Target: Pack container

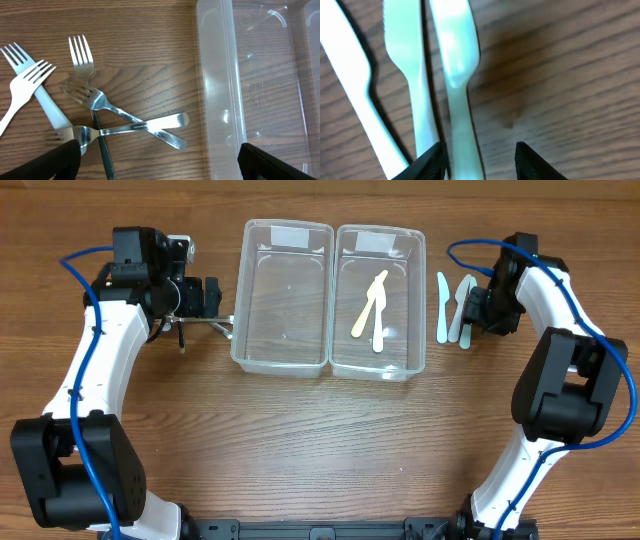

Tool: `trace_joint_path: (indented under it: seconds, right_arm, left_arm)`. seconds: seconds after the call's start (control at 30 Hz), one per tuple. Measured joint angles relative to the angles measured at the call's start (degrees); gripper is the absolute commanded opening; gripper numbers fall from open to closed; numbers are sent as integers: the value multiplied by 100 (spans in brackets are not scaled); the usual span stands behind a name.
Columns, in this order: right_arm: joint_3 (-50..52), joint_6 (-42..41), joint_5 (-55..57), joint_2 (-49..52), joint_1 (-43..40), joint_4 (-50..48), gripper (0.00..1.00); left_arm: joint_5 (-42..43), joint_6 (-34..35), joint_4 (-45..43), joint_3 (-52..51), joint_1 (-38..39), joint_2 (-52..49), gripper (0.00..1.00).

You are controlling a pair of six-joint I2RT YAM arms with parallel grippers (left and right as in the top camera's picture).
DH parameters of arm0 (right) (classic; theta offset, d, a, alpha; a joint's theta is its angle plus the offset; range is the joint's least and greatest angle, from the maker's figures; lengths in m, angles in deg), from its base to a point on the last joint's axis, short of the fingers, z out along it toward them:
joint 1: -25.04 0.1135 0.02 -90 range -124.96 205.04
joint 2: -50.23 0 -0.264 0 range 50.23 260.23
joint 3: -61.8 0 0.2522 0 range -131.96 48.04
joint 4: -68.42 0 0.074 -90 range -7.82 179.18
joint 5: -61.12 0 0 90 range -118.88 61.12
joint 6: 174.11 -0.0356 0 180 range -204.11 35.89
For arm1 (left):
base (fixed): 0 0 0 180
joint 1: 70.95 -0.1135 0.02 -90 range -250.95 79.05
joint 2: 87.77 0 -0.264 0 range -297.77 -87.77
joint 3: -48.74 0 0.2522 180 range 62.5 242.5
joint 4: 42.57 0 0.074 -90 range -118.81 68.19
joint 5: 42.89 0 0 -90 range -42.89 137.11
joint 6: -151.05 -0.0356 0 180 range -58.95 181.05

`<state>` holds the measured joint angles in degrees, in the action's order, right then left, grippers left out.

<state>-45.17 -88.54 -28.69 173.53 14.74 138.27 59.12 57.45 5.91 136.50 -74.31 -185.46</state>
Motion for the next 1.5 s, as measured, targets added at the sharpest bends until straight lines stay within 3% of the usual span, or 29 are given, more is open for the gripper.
trace_joint_path:
  seconds: [0.37, 0.57, 0.77, 1.1, 1.4, 1.5]
  right_arm:
    - [328, 2, -181, 0, 2, -592, 44]
    - [474, 22, -210, -13, 7, -739, 35]
    - [483, 11, -162, -13, -4, -691, 16]
    - [518, -98, -61, -131, -4, -289, 4]
    - [487, -153, 118, -66, -7, 39, 4]
    - [487, -153, 136, -63, -4, 57, 15]
  left_arm:
    - [2, 0, 2, 0, 0, 0, 100]
    - [0, 0, 2, 0, 0, 0, 100]
    - [2, 0, 0, 0, 0, 0, 100]
    - [0, 0, 0, 0, 0, 0, 100]
    - [2, 0, 2, 0, 0, 0, 100]
    - [0, 0, 0, 0, 0, 0, 100]
